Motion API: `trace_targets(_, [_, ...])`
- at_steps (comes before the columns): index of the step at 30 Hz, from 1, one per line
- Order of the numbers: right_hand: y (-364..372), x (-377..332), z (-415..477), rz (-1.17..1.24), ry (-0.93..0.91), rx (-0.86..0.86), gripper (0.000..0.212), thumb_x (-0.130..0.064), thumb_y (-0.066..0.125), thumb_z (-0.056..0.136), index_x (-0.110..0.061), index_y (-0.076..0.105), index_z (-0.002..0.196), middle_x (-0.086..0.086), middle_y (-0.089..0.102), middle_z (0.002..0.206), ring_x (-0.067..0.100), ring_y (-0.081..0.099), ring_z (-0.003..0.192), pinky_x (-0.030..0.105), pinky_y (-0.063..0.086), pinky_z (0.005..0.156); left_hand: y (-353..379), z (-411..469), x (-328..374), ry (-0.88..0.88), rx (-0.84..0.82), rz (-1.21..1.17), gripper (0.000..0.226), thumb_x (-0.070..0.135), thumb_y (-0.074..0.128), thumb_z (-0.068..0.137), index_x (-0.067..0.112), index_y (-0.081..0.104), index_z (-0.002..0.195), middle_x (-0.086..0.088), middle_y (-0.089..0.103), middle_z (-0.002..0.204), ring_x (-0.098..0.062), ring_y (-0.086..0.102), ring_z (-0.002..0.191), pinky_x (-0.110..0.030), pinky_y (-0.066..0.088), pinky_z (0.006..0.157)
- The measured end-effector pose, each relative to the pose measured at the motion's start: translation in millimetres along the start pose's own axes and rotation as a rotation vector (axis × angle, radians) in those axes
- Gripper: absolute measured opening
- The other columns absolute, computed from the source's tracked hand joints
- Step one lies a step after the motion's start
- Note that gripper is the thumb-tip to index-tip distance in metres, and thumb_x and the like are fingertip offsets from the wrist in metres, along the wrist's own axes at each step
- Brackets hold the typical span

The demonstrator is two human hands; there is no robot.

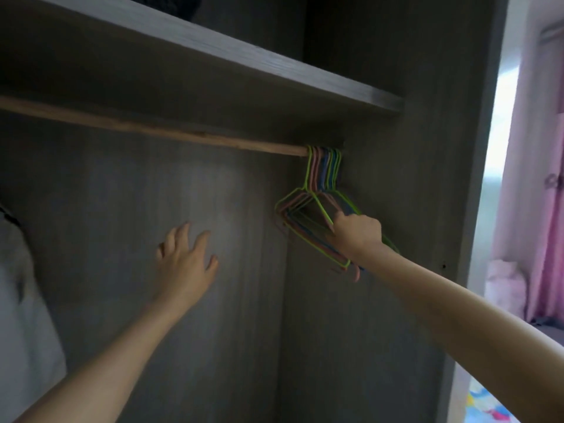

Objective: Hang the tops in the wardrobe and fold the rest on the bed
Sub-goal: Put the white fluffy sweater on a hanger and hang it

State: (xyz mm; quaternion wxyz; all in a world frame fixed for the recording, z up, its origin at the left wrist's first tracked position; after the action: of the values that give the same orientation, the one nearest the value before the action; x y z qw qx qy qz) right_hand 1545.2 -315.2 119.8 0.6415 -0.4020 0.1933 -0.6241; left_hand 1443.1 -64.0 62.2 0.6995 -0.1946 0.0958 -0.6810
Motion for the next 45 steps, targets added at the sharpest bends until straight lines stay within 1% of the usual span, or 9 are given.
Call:
trace_targets(4, [14.6, 0.9, 1.6, -0.035, 0.012, -0.061, 0.019, -0.01, 0.044, 0.093, -0.007, 0.055, 0.108, 0.008, 0.064, 0.099, 0.029, 0.061, 0.093, 0.031, 0.038, 0.065, 6.4, -9.5, -10.5, -0.013, -0.033, 0.033, 0.057, 0.038, 0.037, 0.07, 0.0, 0.069, 0.098, -0.03, 0.06, 0.108, -0.033, 0.04, 0.102, -0.057, 0.049, 0.069])
trace_targets(10, [3.9, -0.1, 12.1, 0.059, 0.066, 0.043, 0.03, -0.023, 0.037, 0.101, -0.008, 0.062, 0.099, 0.007, 0.057, 0.082, 0.031, 0.062, 0.09, 0.03, 0.036, 0.066, 15.6, -6.8, -32.5, -0.007, -0.105, 0.068, 0.056, 0.038, 0.037, 0.07, 0.0, 0.068, 0.097, -0.029, 0.06, 0.109, -0.041, 0.054, 0.099, -0.058, 0.049, 0.07])
trace_targets(15, [-10.7, -7.5, 16.3, 0.124, 0.112, 0.147, 0.041, -0.033, 0.026, 0.102, -0.009, 0.057, 0.115, 0.016, 0.066, 0.106, 0.034, 0.061, 0.098, 0.032, 0.034, 0.068, 11.7, 4.0, -42.9, 0.014, -0.103, 0.018, 0.056, 0.038, 0.037, 0.07, 0.001, 0.068, 0.098, -0.029, 0.06, 0.109, -0.033, 0.04, 0.102, -0.057, 0.049, 0.07])
trace_targets(24, [-1.8, -27.6, -34.8, 0.093, 0.054, 0.147, 0.037, -0.037, 0.025, 0.102, -0.01, 0.05, 0.105, 0.013, 0.069, 0.094, 0.035, 0.064, 0.089, 0.035, 0.033, 0.061, 17.4, -10.7, -64.4, 0.021, -0.114, -0.089, 0.059, 0.038, 0.044, 0.072, 0.0, 0.062, 0.113, -0.029, 0.058, 0.114, -0.038, 0.048, 0.105, -0.057, 0.049, 0.07])
trace_targets(28, [-4.3, -32.7, -81.6, -0.017, -0.041, 0.27, 0.047, -0.042, 0.027, 0.098, -0.011, 0.054, 0.075, 0.008, 0.06, 0.051, 0.034, 0.059, 0.045, 0.022, 0.015, 0.041, 24.1, -27.4, -65.9, -0.046, -0.134, -0.185, 0.073, 0.012, 0.083, 0.062, -0.004, 0.05, 0.125, -0.035, 0.055, 0.115, -0.053, 0.054, 0.1, -0.06, 0.048, 0.069])
trace_targets(30, [-7.4, -33.3, -108.5, -0.053, -0.087, 0.348, 0.061, -0.045, 0.014, 0.1, -0.012, 0.051, 0.064, 0.003, 0.048, 0.036, 0.029, 0.046, 0.027, 0.014, 0.0, 0.043, 25.9, -38.8, -66.1, -0.065, -0.122, -0.227, 0.078, 0.012, 0.083, 0.062, -0.005, 0.046, 0.129, -0.036, 0.051, 0.119, -0.054, 0.051, 0.103, -0.062, 0.047, 0.071])
trace_targets(33, [-1.7, -43.7, -156.8, -0.078, -0.25, 0.395, 0.058, -0.041, 0.012, 0.103, -0.014, 0.046, 0.064, -0.001, 0.045, 0.037, 0.024, 0.044, 0.026, 0.016, 0.016, 0.035, 29.9, -58.2, -64.8, -0.07, -0.098, -0.248, 0.072, 0.032, 0.056, 0.072, -0.001, 0.04, 0.133, -0.034, 0.047, 0.126, -0.05, 0.046, 0.112, -0.06, 0.044, 0.078])
trace_targets(39, [14.7, -47.0, -242.8, -0.158, -0.419, 0.332, 0.045, -0.033, 0.027, 0.103, -0.016, 0.04, 0.064, -0.002, 0.04, 0.041, 0.017, 0.043, 0.031, 0.02, 0.034, 0.035, 73.1, -132.9, -52.4, -0.174, -0.445, -0.474, 0.034, 0.001, 0.066, 0.078, -0.004, 0.064, 0.111, -0.03, 0.068, 0.088, -0.05, 0.063, 0.082, -0.053, 0.047, 0.076])
trace_targets(45, [23.6, -2.7, -325.9, -0.272, -0.327, 0.177, 0.05, -0.035, 0.023, 0.103, -0.016, 0.042, 0.061, 0.0, 0.041, 0.037, 0.016, 0.044, 0.028, 0.017, 0.03, 0.035, 79.9, -210.3, 15.1, -0.166, -0.707, -0.72, 0.021, 0.003, 0.061, 0.087, 0.002, 0.069, 0.106, -0.026, 0.069, 0.091, -0.046, 0.063, 0.087, -0.042, 0.044, 0.072])
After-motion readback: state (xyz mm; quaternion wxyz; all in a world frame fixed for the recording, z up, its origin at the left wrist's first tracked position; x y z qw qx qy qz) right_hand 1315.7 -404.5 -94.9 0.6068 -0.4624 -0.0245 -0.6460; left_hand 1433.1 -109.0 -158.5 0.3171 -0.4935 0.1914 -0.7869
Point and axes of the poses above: each hand's wrist, its own z-axis towards the middle knuckle, its own y-axis out of the palm, x = y × z, the point moved 10 cm from there along z, towards the middle knuckle
